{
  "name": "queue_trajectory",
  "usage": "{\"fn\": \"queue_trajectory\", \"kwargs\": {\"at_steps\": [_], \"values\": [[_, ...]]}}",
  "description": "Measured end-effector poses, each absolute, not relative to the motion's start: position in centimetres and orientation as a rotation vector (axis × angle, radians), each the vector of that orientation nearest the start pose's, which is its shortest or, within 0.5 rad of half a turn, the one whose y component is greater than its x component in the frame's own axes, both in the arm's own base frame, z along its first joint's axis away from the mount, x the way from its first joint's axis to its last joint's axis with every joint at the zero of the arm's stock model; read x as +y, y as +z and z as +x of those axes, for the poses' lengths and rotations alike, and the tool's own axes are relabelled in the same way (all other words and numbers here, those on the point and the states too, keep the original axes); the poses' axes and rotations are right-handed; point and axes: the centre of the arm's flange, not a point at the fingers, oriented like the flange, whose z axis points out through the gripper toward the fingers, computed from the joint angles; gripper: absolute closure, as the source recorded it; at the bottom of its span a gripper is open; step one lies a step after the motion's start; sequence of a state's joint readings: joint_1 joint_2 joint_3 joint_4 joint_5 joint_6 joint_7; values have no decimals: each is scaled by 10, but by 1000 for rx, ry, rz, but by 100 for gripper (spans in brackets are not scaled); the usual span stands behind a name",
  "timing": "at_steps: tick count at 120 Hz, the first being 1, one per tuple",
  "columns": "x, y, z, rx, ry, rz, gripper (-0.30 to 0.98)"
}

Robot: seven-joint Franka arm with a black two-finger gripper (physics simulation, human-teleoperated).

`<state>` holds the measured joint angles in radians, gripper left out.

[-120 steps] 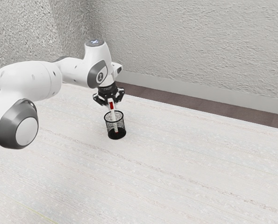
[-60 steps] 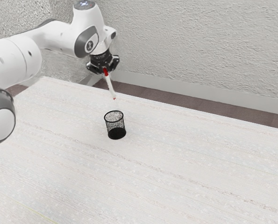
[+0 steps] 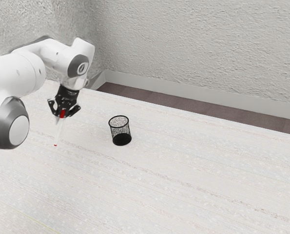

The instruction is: Take the marker out of the pen holder and place it to the left of the pen holder.

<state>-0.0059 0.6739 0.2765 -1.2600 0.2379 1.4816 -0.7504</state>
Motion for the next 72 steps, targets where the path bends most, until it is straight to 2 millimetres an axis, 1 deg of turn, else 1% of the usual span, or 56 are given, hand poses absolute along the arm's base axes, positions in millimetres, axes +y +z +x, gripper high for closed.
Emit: {"fn": "queue_trajectory", "kwargs": {"at_steps": [8,16,32,47,55,72], "values": [[174,330,656,-1214,507,-2252,75],[178,315,649,-1217,568,-2214,75],[180,296,642,-1215,640,-2168,75],[181,285,638,-1215,671,-2147,75],[182,278,635,-1215,678,-2147,66],[183,274,636,-1224,656,-2160,38]]}}
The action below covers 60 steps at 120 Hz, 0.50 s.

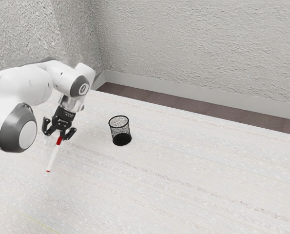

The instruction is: Take the marker out of the pen holder and place it to the left of the pen holder.

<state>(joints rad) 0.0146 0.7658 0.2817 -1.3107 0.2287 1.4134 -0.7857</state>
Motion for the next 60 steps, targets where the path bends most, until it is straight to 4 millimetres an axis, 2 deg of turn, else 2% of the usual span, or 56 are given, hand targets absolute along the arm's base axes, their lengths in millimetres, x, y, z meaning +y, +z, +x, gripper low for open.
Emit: {"fn": "queue_trajectory", "kwargs": {"at_steps": [21,25,29,33,37,41,46,52,60], "values": [[206,286,638,-1273,572,-2154,17],[207,294,640,-1282,544,-2163,14],[206,312,644,-1292,497,-2183,12],[202,349,648,-1314,409,-2228,11],[191,395,650,-1332,299,-2292,9],[174,444,650,-1337,178,-2368,8],[141,499,650,-1313,32,-2484,6],[117,548,641,-1298,-83,-2617,5],[99,596,623,-1241,-186,-2770,4]]}}
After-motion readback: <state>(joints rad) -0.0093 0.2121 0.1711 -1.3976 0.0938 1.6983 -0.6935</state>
